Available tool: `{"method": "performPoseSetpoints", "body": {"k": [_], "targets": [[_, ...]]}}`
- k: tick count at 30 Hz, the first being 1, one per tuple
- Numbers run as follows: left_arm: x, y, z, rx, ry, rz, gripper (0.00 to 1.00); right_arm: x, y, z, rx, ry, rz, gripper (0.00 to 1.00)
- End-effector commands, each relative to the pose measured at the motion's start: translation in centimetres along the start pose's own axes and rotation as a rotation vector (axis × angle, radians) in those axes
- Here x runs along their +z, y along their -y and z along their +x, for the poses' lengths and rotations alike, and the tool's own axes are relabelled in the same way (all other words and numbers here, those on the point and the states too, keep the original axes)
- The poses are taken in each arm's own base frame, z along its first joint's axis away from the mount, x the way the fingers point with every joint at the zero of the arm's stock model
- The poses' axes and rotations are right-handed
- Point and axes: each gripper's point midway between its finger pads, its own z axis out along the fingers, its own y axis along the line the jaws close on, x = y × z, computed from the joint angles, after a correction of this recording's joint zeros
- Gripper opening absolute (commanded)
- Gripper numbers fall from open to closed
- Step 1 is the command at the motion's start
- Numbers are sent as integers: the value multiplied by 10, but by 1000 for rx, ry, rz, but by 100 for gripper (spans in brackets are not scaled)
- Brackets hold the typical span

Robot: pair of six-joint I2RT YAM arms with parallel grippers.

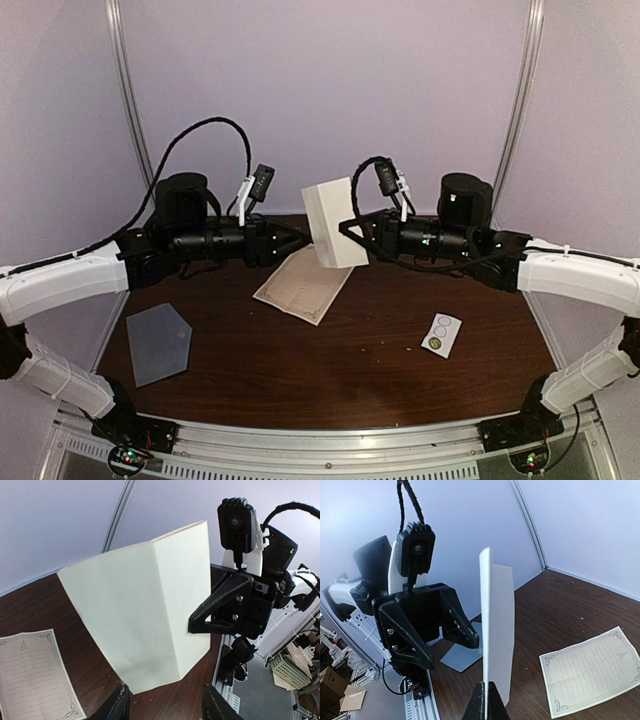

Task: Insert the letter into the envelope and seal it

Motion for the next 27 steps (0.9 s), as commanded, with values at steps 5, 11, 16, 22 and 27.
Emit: {"method": "performPoseSetpoints", "body": {"k": [5,11,16,22,27], "targets": [[7,27,-26,-31,103,148,50,7,-33,-3,-25,16,-124,0],[12,28,-28,-28,101,167,52,10,-41,3,-43,-19,-152,0],[16,33,-31,-25,109,204,53,12,-43,9,-48,-47,-165,0],[14,41,-36,-19,131,245,47,14,-42,14,-54,-67,-160,0],[13,43,-38,-17,139,252,36,15,-39,15,-53,-69,-147,0]]}}
